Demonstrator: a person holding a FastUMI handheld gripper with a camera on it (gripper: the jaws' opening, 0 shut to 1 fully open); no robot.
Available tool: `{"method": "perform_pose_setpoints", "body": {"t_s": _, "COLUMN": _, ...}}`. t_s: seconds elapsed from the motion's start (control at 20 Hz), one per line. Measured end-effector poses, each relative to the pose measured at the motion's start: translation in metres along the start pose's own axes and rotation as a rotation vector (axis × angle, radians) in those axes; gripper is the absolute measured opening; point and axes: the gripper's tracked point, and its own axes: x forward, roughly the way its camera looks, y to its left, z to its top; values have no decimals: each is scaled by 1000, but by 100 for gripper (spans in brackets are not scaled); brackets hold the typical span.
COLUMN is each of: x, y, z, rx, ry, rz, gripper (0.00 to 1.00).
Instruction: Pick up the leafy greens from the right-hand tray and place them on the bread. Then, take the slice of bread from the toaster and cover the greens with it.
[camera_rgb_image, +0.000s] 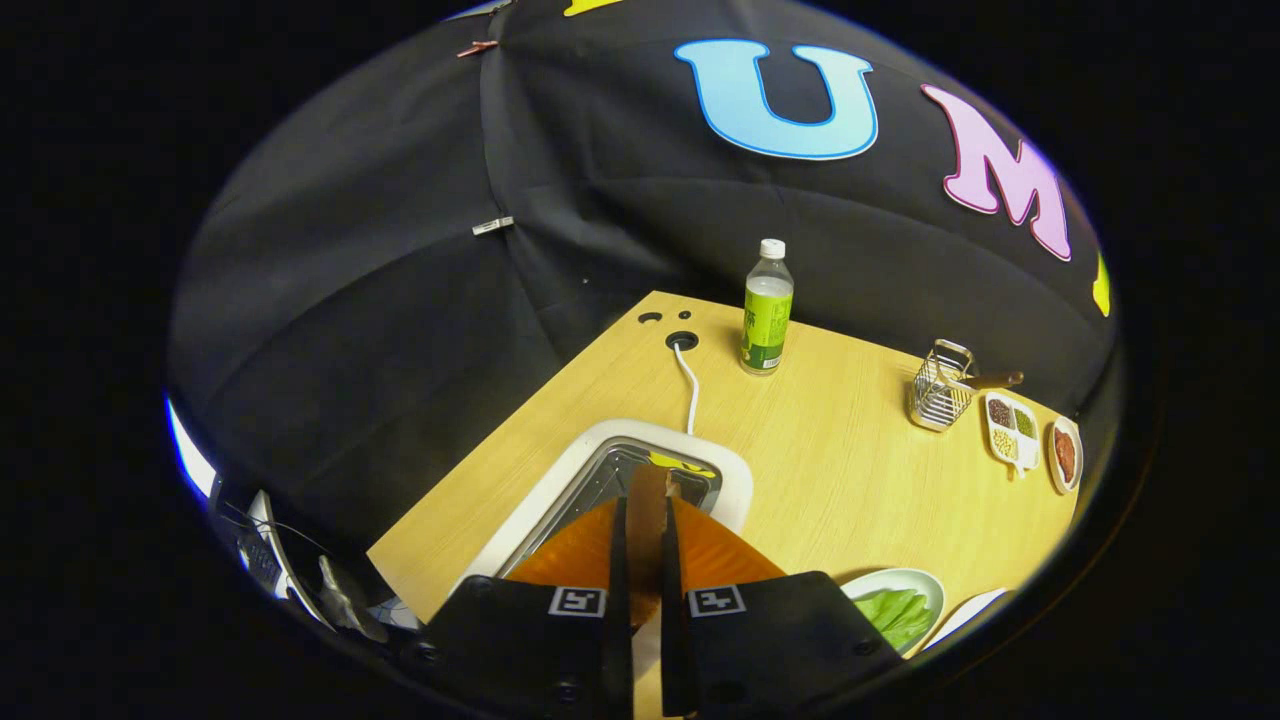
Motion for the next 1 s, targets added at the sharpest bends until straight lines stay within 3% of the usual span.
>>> {"method": "perform_pose_setpoints", "body": {"t_s": 0.2, "x": -22, "y": 8, "z": 11, "rx": 10, "ry": -17, "rz": 75, "gripper": 12}}
{"method": "perform_pose_setpoints", "body": {"t_s": 0.55, "x": -67, "y": -9, "z": 44, "rx": 75, "ry": -115, "rz": 118, "gripper": 11}}
{"method": "perform_pose_setpoints", "body": {"t_s": 1.0, "x": -107, "y": -86, "z": 45, "rx": 100, "ry": -171, "rz": 5, "gripper": 12}}
